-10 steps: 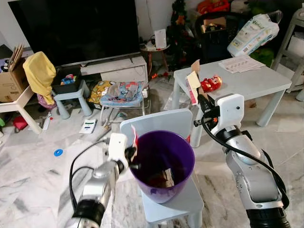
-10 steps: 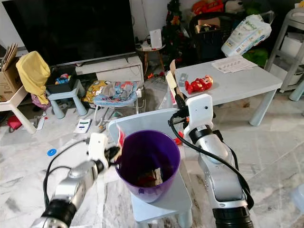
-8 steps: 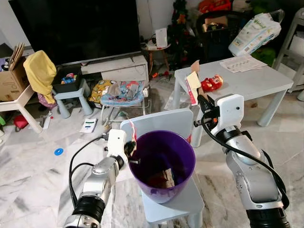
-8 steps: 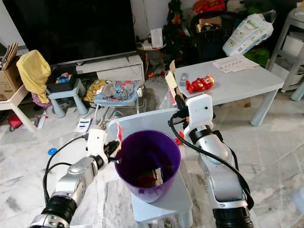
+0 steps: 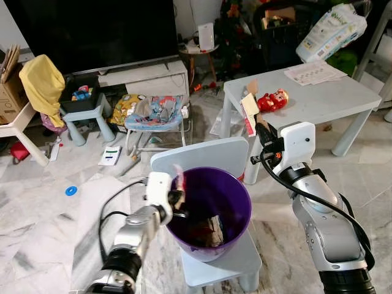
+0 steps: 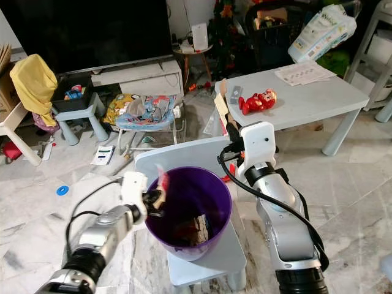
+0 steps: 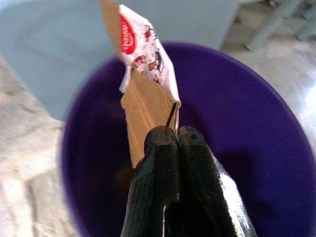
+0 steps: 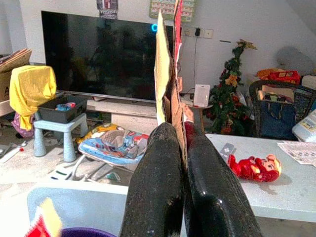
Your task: Picking trash to rubbish bin
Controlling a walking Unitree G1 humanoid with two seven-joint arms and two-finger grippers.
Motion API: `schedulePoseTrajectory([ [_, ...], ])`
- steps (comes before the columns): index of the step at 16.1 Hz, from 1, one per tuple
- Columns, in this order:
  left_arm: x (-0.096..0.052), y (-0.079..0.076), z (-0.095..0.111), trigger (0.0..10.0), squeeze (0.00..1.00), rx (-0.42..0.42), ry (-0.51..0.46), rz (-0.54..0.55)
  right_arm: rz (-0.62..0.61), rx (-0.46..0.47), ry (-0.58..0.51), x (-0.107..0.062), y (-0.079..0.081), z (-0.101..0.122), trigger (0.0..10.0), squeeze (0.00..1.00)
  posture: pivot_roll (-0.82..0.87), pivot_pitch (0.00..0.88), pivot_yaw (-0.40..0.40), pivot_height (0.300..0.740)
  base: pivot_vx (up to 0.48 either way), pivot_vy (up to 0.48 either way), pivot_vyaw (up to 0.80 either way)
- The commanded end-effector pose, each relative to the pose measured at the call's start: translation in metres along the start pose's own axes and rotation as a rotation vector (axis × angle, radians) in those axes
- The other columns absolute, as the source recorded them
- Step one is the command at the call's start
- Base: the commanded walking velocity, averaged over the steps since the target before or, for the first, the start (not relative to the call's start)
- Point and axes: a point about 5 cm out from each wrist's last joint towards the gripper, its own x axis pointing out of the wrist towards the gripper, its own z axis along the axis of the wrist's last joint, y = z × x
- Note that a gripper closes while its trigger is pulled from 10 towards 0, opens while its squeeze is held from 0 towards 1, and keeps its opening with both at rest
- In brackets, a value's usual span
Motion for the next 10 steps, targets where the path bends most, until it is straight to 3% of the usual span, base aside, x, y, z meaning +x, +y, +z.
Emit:
schedulePoseTrajectory([
  [1, 0.002, -0.004, -0.006, 10.0, 1.00, 0.006, 0.052, -0.043, 0.007, -0.004, -0.016, 0.000, 0.000, 0.005, 10.0, 0.00, -0.09, 0.019, 0.052, 0.740, 0.000, 0.000, 0.00],
  [3, 0.006, -0.012, -0.012, 10.0, 1.00, -0.002, 0.094, -0.080, 0.007, -0.005, -0.014, 0.000, 0.000, 0.005, 10.0, 0.00, -0.09, 0.020, 0.054, 0.740, 0.000, 0.000, 0.00],
  [7, 0.006, -0.008, -0.014, 10.0, 1.00, -0.018, 0.101, -0.051, 0.004, -0.009, -0.012, -0.001, -0.001, 0.006, 10.0, 0.00, -0.09, 0.021, 0.054, 0.740, 0.000, 0.000, 0.00],
  [10, -0.002, 0.014, -0.003, 10.0, 1.00, 0.018, 0.009, 0.087, 0.014, -0.003, -0.003, -0.001, 0.001, 0.003, 10.0, 0.00, -0.07, 0.019, 0.057, 0.740, 0.000, 0.000, 0.00],
])
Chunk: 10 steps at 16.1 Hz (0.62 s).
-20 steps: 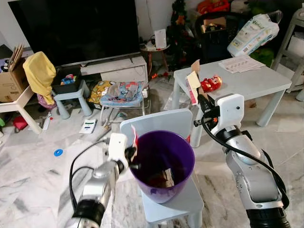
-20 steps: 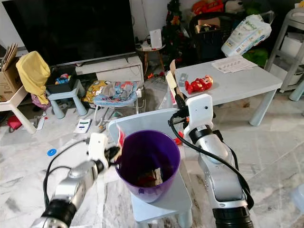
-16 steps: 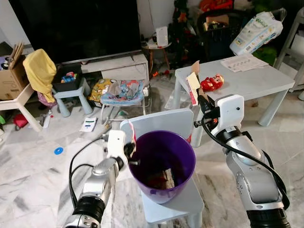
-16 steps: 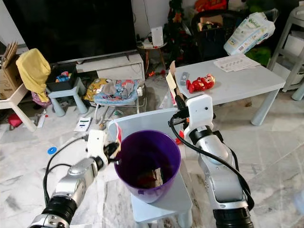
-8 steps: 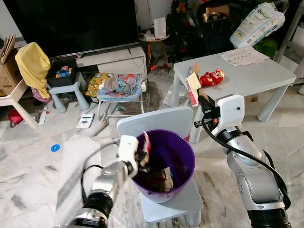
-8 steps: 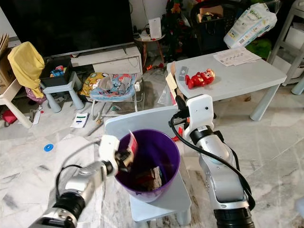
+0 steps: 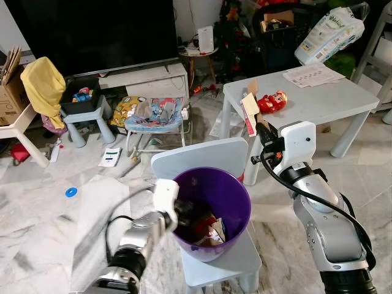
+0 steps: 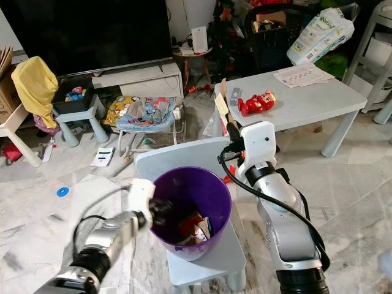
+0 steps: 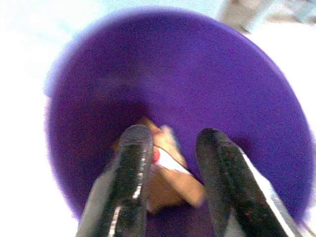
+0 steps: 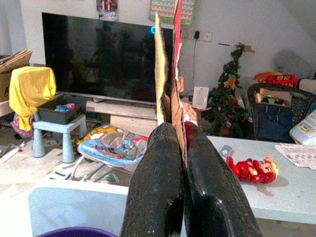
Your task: Picking trash to rubbish bin
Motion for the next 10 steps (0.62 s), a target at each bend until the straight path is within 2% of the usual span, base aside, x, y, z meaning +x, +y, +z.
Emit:
schedulePoseTrajectory([
  [1, -0.012, 0.019, 0.006, 10.0, 1.00, 0.037, -0.065, 0.079, 0.032, 0.016, 0.022, 0.000, 0.005, -0.004, 10.0, 0.00, -0.05, 0.020, 0.057, 0.740, 0.000, 0.000, 0.00],
  [2, -0.014, 0.021, 0.006, 10.0, 1.00, 0.046, -0.075, 0.086, 0.037, 0.018, 0.027, 0.001, 0.007, -0.005, 10.0, 0.00, -0.04, 0.020, 0.057, 0.740, 0.000, 0.000, 0.00],
  [4, -0.036, 0.029, 0.011, 10.0, 1.00, 0.151, -0.213, 0.117, 0.073, 0.046, 0.045, 0.008, 0.016, -0.012, 10.0, 0.00, -0.01, 0.022, 0.056, 0.740, 0.000, 0.000, 0.00],
  [5, -0.053, 0.029, 0.015, 10.0, 1.00, 0.222, -0.310, 0.133, 0.093, 0.048, 0.084, 0.014, 0.022, -0.023, 10.0, 0.00, 0.02, 0.021, 0.052, 0.740, 0.000, 0.000, 0.00],
  [6, -0.061, 0.029, 0.016, 10.0, 1.00, 0.244, -0.346, 0.138, 0.100, 0.049, 0.105, 0.017, 0.024, -0.029, 10.0, 0.00, 0.03, 0.019, 0.051, 0.740, 0.000, 0.000, 0.00],
  [7, -0.076, 0.030, 0.014, 10.0, 1.00, 0.280, -0.392, 0.167, 0.129, 0.054, 0.156, 0.024, 0.032, -0.045, 10.0, 0.00, 0.05, 0.018, 0.049, 0.740, 0.000, 0.000, 0.00],
  [8, -0.084, 0.029, 0.011, 10.0, 0.95, 0.285, -0.403, 0.179, 0.164, 0.045, 0.209, 0.029, 0.040, -0.056, 10.0, 0.00, 0.08, 0.015, 0.043, 0.740, 0.000, 0.000, 0.00],
  [9, -0.089, 0.030, 0.008, 10.0, 0.85, 0.286, -0.404, 0.191, 0.198, 0.033, 0.252, 0.032, 0.046, -0.065, 10.0, 0.00, 0.09, 0.015, 0.042, 0.740, 0.000, 0.000, 0.00],
  [10, -0.095, 0.030, 0.005, 10.0, 0.07, 0.284, -0.401, 0.202, 0.244, -0.011, 0.328, 0.033, 0.055, -0.080, 10.0, 0.00, 0.12, 0.012, 0.036, 0.740, 0.000, 0.000, 0.00],
])
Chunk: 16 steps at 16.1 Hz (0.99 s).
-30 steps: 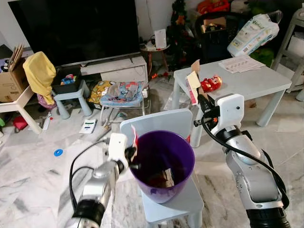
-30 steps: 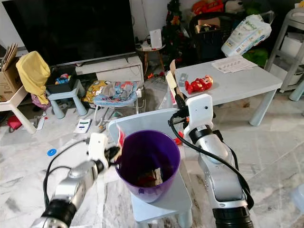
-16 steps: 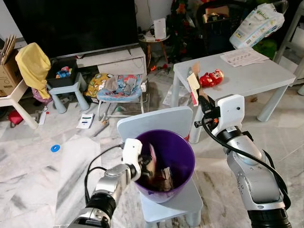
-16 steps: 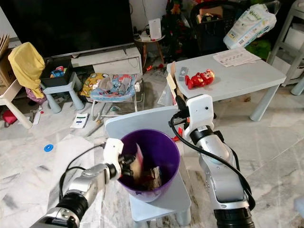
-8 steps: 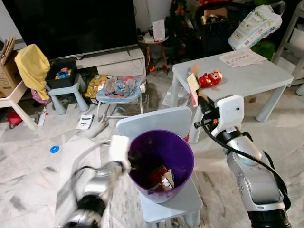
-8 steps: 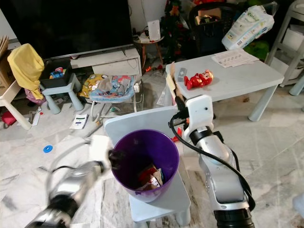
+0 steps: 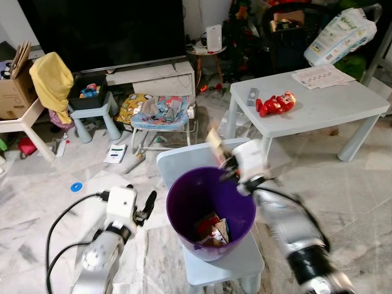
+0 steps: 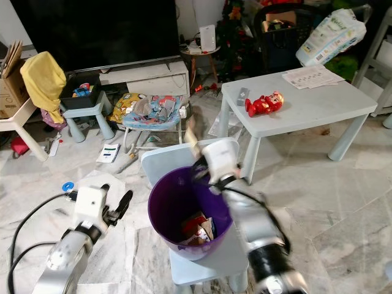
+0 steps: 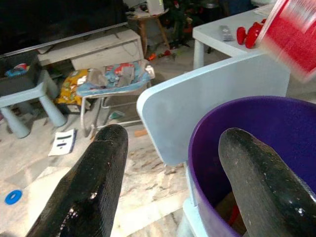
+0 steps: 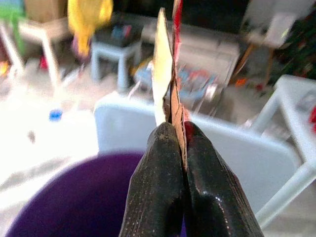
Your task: Picking trash to rubbish bin
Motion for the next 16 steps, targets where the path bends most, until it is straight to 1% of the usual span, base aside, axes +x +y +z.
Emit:
schedulePoseTrajectory([
  [1, -0.006, 0.002, 0.005, 10.0, 0.00, 0.015, -0.006, 0.021, 0.047, -0.037, 0.084, 0.009, 0.007, -0.012, 10.0, 0.00, 0.13, 0.010, 0.033, 0.740, 0.000, 0.000, 0.00],
  [3, -0.008, 0.004, 0.007, 10.0, 0.00, 0.021, -0.007, 0.032, 0.059, -0.051, 0.161, 0.012, 0.011, -0.026, 10.0, 0.00, 0.14, 0.007, 0.032, 0.740, 0.000, 0.000, 0.00],
  [5, -0.008, 0.005, 0.008, 10.0, 0.00, 0.023, -0.008, 0.032, 0.059, -0.068, 0.227, 0.011, 0.011, -0.040, 10.0, 0.00, 0.13, 0.006, 0.038, 0.740, 0.000, 0.000, 0.00],
  [6, -0.005, 0.006, 0.008, 10.0, 0.00, 0.027, -0.006, 0.028, 0.047, -0.093, 0.247, 0.009, 0.010, -0.045, 10.0, 0.17, 0.13, 0.006, 0.041, 0.740, 0.000, 0.000, 0.00],
  [7, -0.005, 0.006, 0.008, 10.0, 0.00, 0.029, -0.005, 0.026, 0.046, -0.104, 0.251, 0.008, 0.009, -0.047, 10.0, 0.17, 0.13, 0.006, 0.041, 0.740, 0.000, 0.000, 0.00],
  [8, -0.005, 0.005, 0.007, 10.0, 0.00, 0.027, 0.008, 0.013, 0.020, -0.146, 0.268, 0.007, 0.004, -0.053, 10.0, 1.00, 0.13, 0.007, 0.046, 0.740, 0.000, 0.000, 0.00],
  [9, -0.007, 0.001, 0.006, 10.0, 0.00, -0.003, 0.027, -0.029, -0.008, -0.176, 0.269, 0.006, 0.000, -0.055, 10.0, 1.00, 0.13, 0.010, 0.047, 0.740, 0.000, 0.000, 0.00],
  [10, -0.009, -0.005, 0.003, 10.0, 0.00, -0.046, 0.042, -0.086, -0.028, -0.186, 0.272, 0.006, -0.003, -0.057, 10.0, 1.00, 0.13, 0.011, 0.049, 0.740, 0.000, 0.000, 0.00],
  [11, -0.010, -0.008, 0.002, 10.0, 0.00, -0.068, 0.048, -0.113, -0.033, -0.192, 0.272, 0.006, -0.004, -0.057, 10.0, 1.00, 0.13, 0.011, 0.049, 0.740, 0.000, 0.000, 0.00],
  [12, -0.013, -0.013, -0.002, 10.0, 0.00, -0.098, 0.076, -0.162, -0.041, -0.197, 0.269, 0.006, -0.004, -0.057, 10.0, 1.00, 0.13, 0.011, 0.049, 0.740, 0.000, 0.000, 0.00],
  [13, -0.013, -0.013, -0.003, 10.0, 0.00, -0.108, 0.088, -0.167, -0.042, -0.202, 0.266, 0.006, -0.004, -0.057, 10.0, 1.00, 0.13, 0.011, 0.051, 0.740, 0.000, 0.000, 0.00],
  [15, -0.011, -0.014, -0.010, 10.0, 0.00, -0.136, 0.131, -0.231, -0.040, -0.218, 0.259, 0.008, -0.003, -0.057, 10.0, 1.00, 0.13, 0.009, 0.054, 0.740, 0.000, 0.000, 0.00],
  [16, -0.011, -0.013, -0.013, 10.0, 0.00, -0.140, 0.143, -0.239, -0.039, -0.220, 0.256, 0.009, -0.002, -0.056, 10.0, 1.00, 0.13, 0.007, 0.055, 0.740, 0.000, 0.000, 0.00],
])
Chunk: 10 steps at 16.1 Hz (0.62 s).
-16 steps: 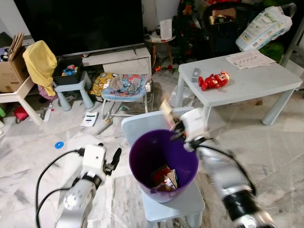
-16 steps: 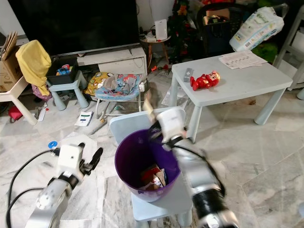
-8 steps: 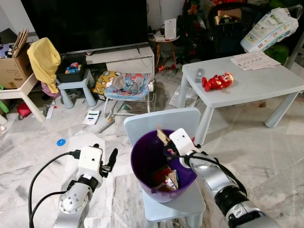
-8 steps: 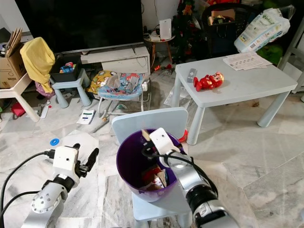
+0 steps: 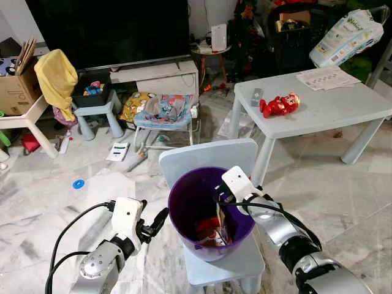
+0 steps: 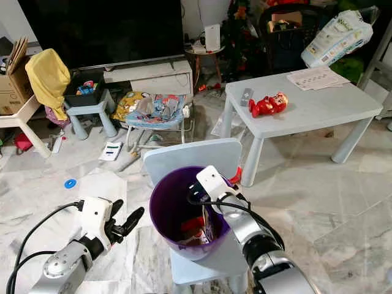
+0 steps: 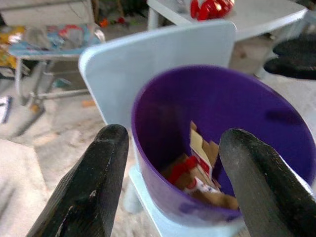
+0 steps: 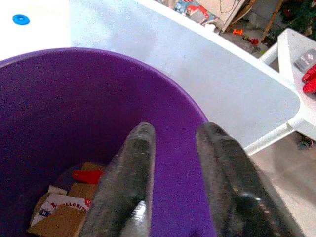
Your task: Picking trash to rubbish bin
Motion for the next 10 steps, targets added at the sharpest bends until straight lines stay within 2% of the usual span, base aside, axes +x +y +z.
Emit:
schedulePoseTrajectory([
  [1, 0.000, 0.003, -0.003, 10.0, 0.00, -0.002, 0.022, -0.009, -0.008, -0.010, -0.017, 0.002, 0.000, 0.005, 10.0, 1.00, 0.13, 0.007, 0.057, 0.740, 0.000, 0.000, 0.00],
  [4, 0.000, 0.004, -0.005, 10.0, 0.00, -0.002, 0.037, -0.014, -0.031, 0.003, -0.075, 0.002, -0.005, 0.014, 10.0, 1.00, 0.12, 0.004, 0.057, 0.740, 0.000, 0.000, 0.00],
  [6, 0.002, 0.006, -0.004, 10.0, 0.00, 0.033, 0.037, -0.014, -0.086, 0.030, -0.196, 0.000, -0.016, 0.034, 10.0, 1.00, 0.11, 0.002, 0.057, 0.740, 0.000, 0.000, 0.00],
  [7, 0.005, 0.006, 0.001, 10.0, 0.00, 0.060, 0.016, 0.004, -0.140, 0.045, -0.289, -0.005, -0.027, 0.047, 10.0, 1.00, 0.10, 0.001, 0.058, 0.740, 0.000, 0.000, 0.00],
  [8, 0.014, 0.008, 0.012, 10.0, 0.00, 0.071, -0.032, 0.046, -0.210, 0.081, -0.414, -0.015, -0.042, 0.065, 10.0, 1.00, 0.09, 0.000, 0.060, 0.740, 0.000, 0.000, 0.00],
  [9, 0.018, 0.010, 0.019, 10.0, 0.00, 0.079, -0.056, 0.062, -0.239, 0.089, -0.462, -0.021, -0.048, 0.071, 10.0, 1.00, 0.09, 0.000, 0.060, 0.740, 0.000, 0.000, 0.00],
  [10, 0.021, 0.010, 0.041, 10.0, 0.00, 0.111, -0.127, 0.096, -0.288, 0.101, -0.521, -0.032, -0.059, 0.078, 10.0, 1.00, 0.07, 0.000, 0.062, 0.740, 0.000, 0.000, 0.00],
])
